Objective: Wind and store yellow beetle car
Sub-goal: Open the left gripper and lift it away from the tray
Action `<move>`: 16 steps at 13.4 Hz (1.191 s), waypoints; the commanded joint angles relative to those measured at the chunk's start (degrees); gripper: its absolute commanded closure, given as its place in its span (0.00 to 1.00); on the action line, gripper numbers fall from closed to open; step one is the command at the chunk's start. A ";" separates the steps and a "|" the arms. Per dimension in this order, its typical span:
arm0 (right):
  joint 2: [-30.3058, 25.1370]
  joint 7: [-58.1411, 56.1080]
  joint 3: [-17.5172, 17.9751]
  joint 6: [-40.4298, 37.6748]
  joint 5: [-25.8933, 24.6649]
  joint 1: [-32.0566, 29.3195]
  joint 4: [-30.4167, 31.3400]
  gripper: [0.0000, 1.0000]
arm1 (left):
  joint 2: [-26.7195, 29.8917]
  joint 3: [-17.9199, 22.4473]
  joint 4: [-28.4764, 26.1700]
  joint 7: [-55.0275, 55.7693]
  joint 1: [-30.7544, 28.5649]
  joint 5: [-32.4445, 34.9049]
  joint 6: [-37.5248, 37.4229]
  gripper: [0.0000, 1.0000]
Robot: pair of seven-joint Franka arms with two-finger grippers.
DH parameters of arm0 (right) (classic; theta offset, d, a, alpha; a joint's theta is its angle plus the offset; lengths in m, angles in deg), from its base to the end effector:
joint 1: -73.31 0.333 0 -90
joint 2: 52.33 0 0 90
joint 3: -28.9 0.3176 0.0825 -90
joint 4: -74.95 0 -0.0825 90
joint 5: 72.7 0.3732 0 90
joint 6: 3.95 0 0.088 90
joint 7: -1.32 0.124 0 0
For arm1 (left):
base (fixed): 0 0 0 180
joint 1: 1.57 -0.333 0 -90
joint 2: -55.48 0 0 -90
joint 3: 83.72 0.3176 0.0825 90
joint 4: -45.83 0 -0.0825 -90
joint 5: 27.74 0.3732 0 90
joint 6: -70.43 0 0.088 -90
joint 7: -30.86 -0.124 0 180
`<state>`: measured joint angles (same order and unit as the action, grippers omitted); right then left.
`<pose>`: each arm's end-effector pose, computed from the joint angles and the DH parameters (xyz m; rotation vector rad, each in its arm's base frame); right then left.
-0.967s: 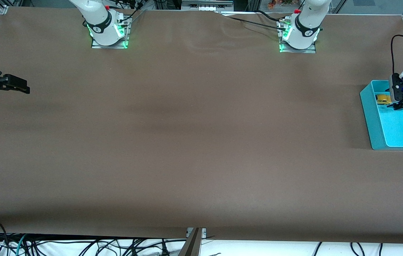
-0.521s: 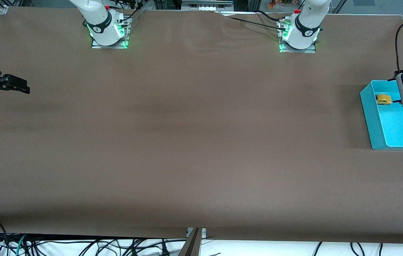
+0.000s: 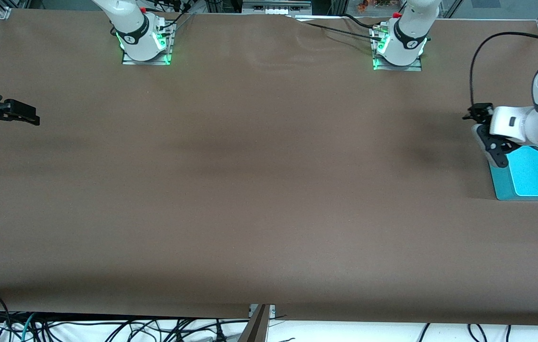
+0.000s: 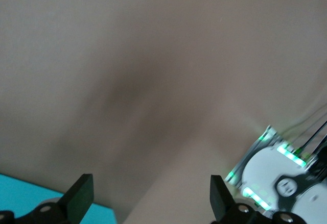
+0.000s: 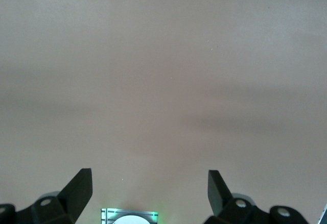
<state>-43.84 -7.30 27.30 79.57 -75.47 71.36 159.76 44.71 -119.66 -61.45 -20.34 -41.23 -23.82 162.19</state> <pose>0.5700 -0.0407 0.5589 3.0926 0.1348 -0.2719 0.5283 0.0540 0.3944 2.6030 -1.1948 -0.5151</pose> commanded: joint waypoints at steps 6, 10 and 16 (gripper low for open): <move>0.38 0.63 0.11 -0.37 -0.57 -0.25 -1.14 0.00 | 3.45 -3.36 14.12 23.84 4.92 -6.10 -7.55 0.00; 0.38 0.63 0.11 -0.37 -0.49 -0.34 -1.14 0.00 | 6.81 14.80 14.12 36.47 24.06 -8.48 -6.16 0.00; 0.38 0.63 0.10 -0.37 -0.40 -0.34 -1.14 0.00 | 11.28 29.78 8.69 41.17 37.54 -8.40 0.96 0.00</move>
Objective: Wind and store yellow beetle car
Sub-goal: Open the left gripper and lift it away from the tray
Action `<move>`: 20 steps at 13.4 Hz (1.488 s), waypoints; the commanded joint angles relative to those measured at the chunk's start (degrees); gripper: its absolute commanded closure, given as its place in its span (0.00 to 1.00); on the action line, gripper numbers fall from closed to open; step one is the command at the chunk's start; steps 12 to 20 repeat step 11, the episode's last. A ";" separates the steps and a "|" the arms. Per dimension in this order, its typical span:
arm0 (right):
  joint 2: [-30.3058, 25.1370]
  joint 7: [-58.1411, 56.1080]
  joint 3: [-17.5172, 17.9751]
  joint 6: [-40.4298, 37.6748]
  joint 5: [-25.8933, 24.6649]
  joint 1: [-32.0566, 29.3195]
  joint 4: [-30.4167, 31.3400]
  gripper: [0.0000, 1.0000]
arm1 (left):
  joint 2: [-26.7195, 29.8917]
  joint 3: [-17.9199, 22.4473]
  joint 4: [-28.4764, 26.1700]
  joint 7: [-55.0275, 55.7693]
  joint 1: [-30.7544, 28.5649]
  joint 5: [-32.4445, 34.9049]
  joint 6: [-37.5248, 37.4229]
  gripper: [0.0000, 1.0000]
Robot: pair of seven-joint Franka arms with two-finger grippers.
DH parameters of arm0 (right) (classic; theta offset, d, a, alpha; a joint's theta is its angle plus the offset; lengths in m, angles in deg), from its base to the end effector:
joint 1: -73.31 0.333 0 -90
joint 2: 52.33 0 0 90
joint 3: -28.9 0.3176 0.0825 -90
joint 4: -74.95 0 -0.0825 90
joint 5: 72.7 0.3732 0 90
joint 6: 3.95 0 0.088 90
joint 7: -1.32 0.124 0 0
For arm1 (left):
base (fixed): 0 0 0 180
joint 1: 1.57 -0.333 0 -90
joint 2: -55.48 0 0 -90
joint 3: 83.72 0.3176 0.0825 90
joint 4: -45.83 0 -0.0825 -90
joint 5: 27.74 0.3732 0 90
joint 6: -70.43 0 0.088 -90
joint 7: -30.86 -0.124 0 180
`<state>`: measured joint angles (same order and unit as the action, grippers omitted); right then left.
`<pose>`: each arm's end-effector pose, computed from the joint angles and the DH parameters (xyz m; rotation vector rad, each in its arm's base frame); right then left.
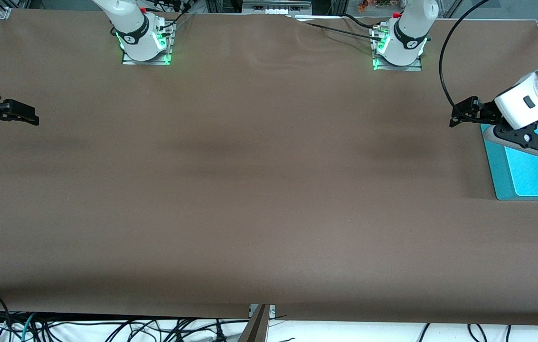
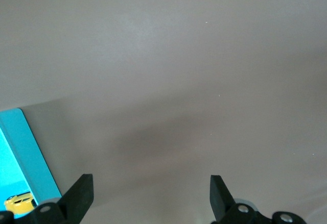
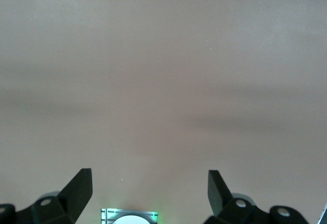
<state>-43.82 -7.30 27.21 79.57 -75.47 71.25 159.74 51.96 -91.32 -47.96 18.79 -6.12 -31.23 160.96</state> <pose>0.5700 -0.0426 0.5588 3.0929 0.1294 -0.2720 0.5541 -0.0352 0.5463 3.0330 -0.3965 -0.1715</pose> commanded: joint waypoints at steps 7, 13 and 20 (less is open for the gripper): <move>0.37 0.54 0.20 -0.37 -0.66 -0.14 -1.12 0.00 | 8.80 3.20 -11.41 4.42 3.14 0.77 8.79 0.00; 0.37 0.63 0.20 -0.37 -0.75 -0.14 -1.20 0.00 | 8.71 3.55 -11.41 4.60 3.14 0.85 8.79 0.00; 0.37 0.63 0.20 -0.37 -0.75 -0.14 -1.20 0.00 | 8.71 3.55 -11.41 4.60 3.14 0.85 8.79 0.00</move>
